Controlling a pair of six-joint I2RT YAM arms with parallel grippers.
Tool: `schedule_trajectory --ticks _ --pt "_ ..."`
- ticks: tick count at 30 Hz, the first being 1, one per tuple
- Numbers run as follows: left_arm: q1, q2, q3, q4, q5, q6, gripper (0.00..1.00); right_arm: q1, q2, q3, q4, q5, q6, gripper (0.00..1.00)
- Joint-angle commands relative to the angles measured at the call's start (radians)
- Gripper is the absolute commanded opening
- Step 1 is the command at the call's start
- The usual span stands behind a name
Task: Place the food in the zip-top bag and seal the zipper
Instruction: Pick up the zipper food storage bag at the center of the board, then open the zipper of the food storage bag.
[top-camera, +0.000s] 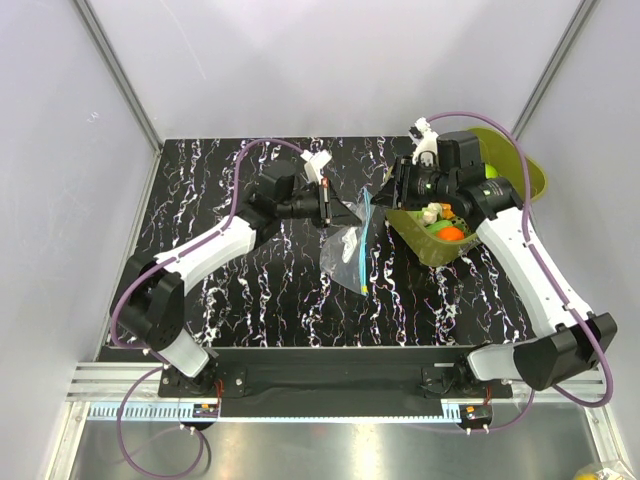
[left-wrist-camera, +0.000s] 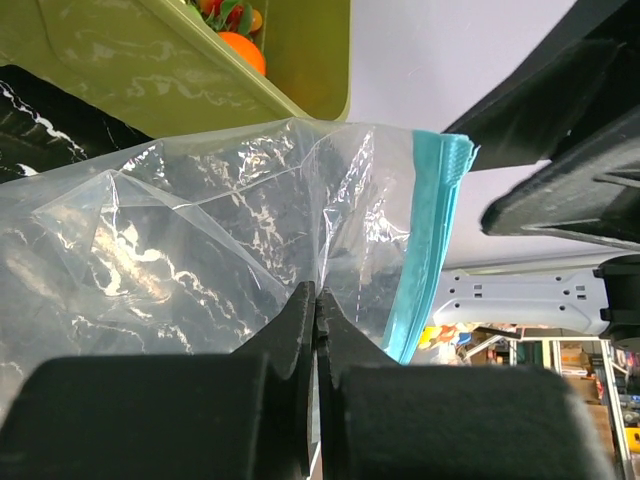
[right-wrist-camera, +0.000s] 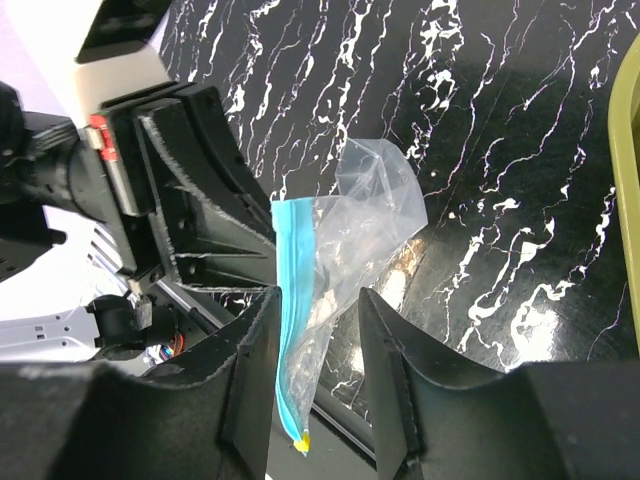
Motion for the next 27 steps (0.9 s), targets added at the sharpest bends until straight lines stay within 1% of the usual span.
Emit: schedule_trajectory --ticks 1,5,12,21,27 --pt "-0.005 -0.026 0.068 -0.008 -0.007 0.048 0.00 -0.001 0.012 0.044 0.029 -0.015 -0.010 0.43" --pt "-0.005 -0.023 0.080 -0.032 -0.004 0.062 0.00 -0.001 0.027 0.057 0.022 -0.019 -0.010 0.41" --pt "-0.009 -0.034 0.067 -0.024 -0.007 0.064 0.00 -0.001 0.028 0.053 0.017 -0.021 -0.008 0.40" --pt "-0.011 -0.037 0.067 -0.044 -0.026 0.065 0.00 -0.001 0.008 0.045 0.052 -0.062 -0.010 0.41" --pt "-0.013 -0.044 0.067 -0.057 -0.032 0.073 0.00 -0.001 0.010 0.039 0.043 -0.050 -0.007 0.41"
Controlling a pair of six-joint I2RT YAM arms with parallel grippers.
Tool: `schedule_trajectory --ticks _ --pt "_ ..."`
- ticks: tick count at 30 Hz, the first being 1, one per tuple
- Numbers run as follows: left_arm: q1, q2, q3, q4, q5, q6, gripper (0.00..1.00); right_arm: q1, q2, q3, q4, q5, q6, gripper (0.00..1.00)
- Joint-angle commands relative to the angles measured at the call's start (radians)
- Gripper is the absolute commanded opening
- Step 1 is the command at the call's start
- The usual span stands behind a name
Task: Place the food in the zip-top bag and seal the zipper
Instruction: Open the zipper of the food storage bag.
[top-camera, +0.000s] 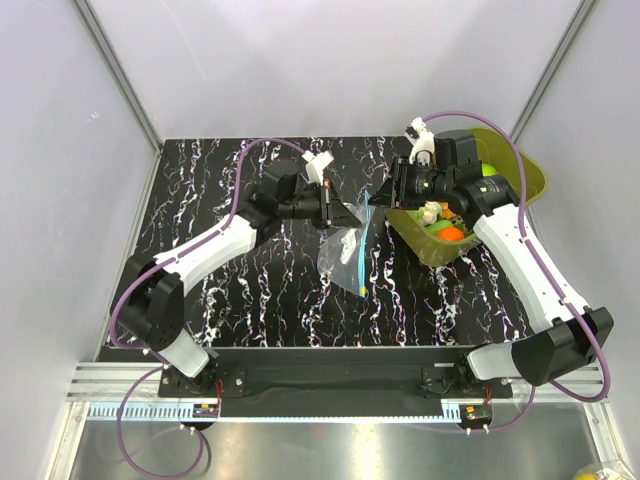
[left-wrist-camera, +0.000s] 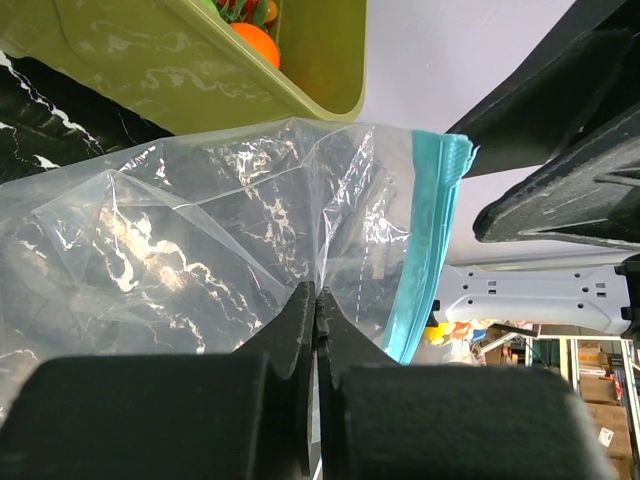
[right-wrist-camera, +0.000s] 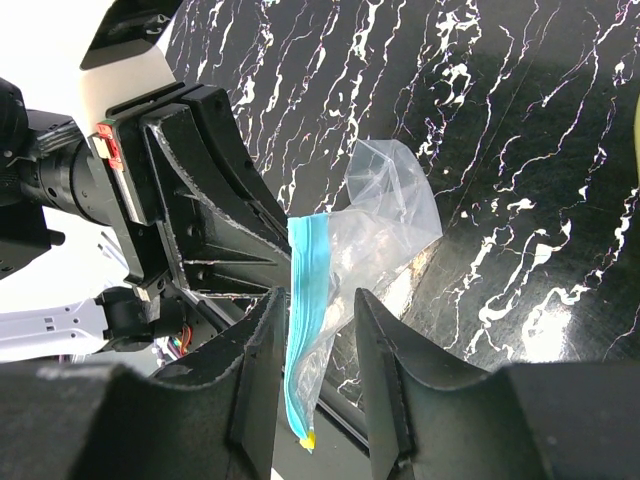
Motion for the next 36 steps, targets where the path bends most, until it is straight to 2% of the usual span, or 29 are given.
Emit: schedule_trajectory --ticks 1,14,21,26,36 --pt "-0.005 -0.044 0.036 0.025 -0.012 0.023 0.00 -0.001 -0.018 0.033 0.033 -0.013 -0.012 0.41" --pt "-0.014 -0.050 0.046 0.003 -0.023 0.041 0.00 0.010 -0.011 0.036 0.018 0.007 -0.016 0.40" --pt "-0.016 -0.057 0.045 0.010 -0.022 0.039 0.00 0.011 -0.003 0.023 -0.011 0.046 -0.019 0.33" --pt "-0.016 -0.061 0.052 0.011 -0.022 0.036 0.00 0.011 0.012 0.026 -0.040 0.064 -0.026 0.31" --pt "-0.014 -0.049 0.060 -0.027 -0.038 0.042 0.00 0.011 -0.049 -0.010 0.056 0.006 -0.024 0.41"
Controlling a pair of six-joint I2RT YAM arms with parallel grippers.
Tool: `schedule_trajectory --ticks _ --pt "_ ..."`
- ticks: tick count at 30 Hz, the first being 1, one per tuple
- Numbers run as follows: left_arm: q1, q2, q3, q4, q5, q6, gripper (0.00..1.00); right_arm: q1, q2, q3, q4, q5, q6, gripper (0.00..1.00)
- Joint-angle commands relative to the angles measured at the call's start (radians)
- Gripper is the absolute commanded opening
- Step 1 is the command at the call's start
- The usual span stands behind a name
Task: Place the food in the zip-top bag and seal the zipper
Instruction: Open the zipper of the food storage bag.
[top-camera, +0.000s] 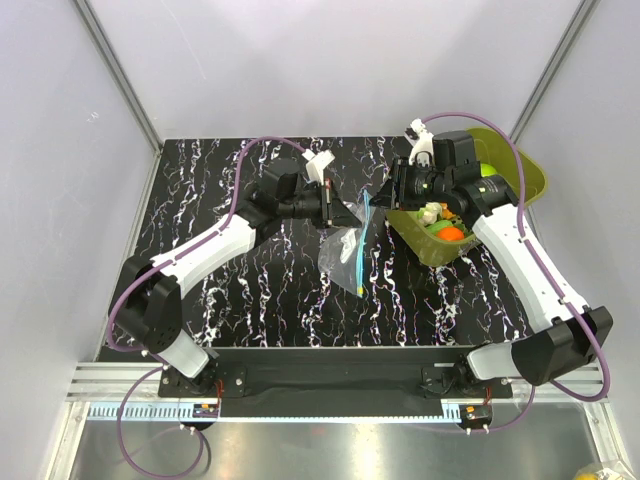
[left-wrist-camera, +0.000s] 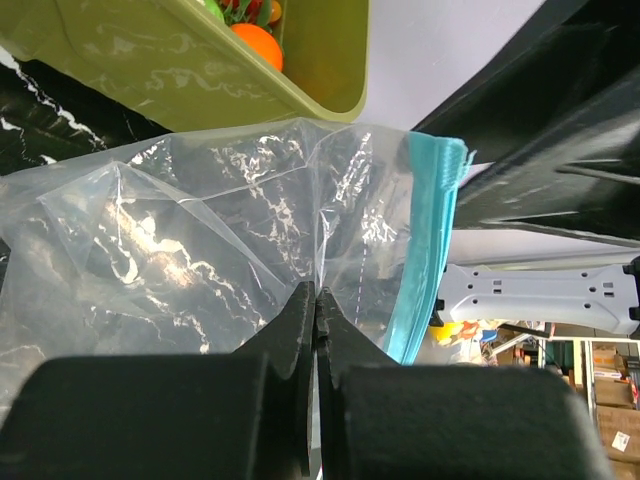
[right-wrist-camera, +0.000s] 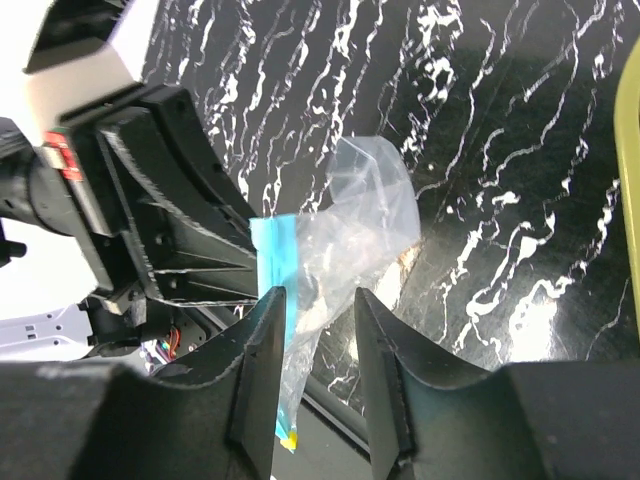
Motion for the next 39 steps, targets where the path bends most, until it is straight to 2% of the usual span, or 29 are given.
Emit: schedule_trajectory --ticks 1,22,32,39 --pt "-0.004 -0.036 0.041 0.018 -0.016 0.015 0.00 0.007 -0.055 -0.012 0.077 -0.035 -0.011 0.42" --pt "-0.005 -0.034 0.053 0.026 -0.011 0.010 0.00 0.016 -0.032 -0.021 0.071 -0.050 -0.014 0.42" --pt "-0.005 -0.045 0.050 0.061 0.000 -0.010 0.00 0.015 -0.019 -0.040 0.051 -0.024 -0.012 0.37" --pt "-0.004 -0.054 0.052 0.090 0.006 -0.025 0.00 0.015 0.001 -0.029 0.000 0.034 -0.012 0.27"
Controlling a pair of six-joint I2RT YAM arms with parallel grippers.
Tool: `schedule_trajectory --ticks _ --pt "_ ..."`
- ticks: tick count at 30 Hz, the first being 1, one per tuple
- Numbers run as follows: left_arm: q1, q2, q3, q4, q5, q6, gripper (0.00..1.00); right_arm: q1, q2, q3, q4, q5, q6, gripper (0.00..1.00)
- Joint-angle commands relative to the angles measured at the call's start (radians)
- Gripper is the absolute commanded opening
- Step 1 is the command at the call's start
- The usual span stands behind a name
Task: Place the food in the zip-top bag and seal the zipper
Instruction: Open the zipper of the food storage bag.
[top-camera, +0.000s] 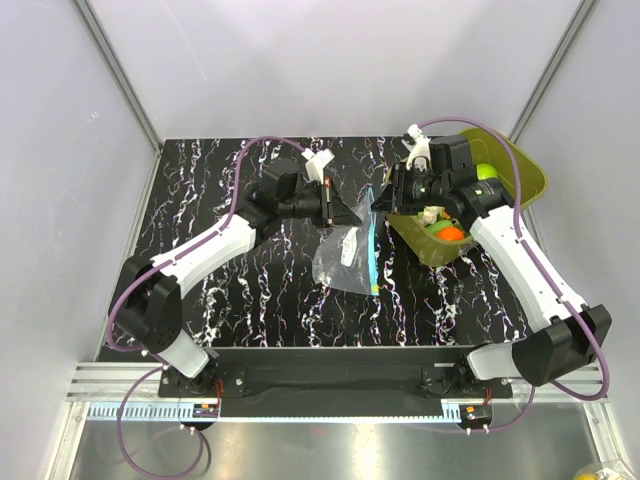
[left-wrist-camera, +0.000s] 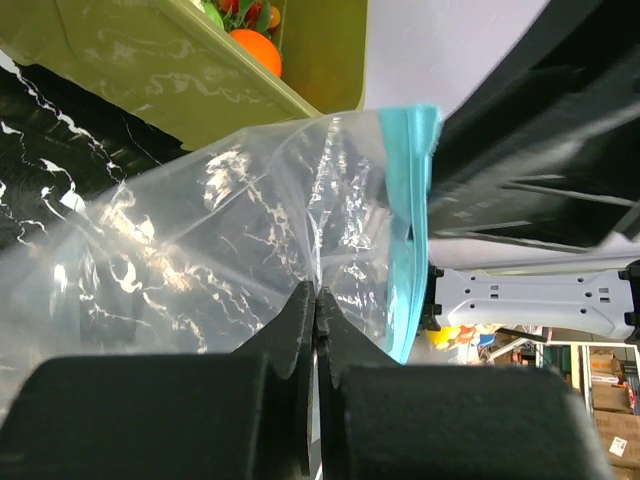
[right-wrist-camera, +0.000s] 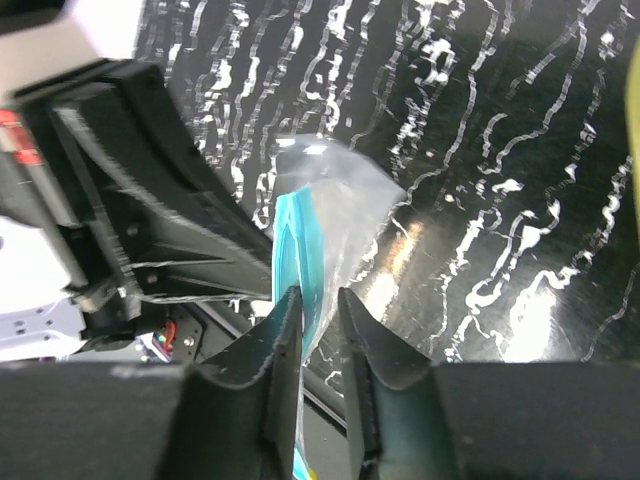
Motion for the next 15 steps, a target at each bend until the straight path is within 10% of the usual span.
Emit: schedule_trajectory --ticks 1,15 --pt "-0.005 -0.054 0.049 0.090 0.014 -0.020 0.00 0.008 0.008 0.012 -0.020 0.054 -0.010 0.26" --pt "0.048 -0.060 0.012 0.376 -0.024 -0.309 0.00 0.037 -0.001 -0.046 0.001 -0.009 -0.004 0.27"
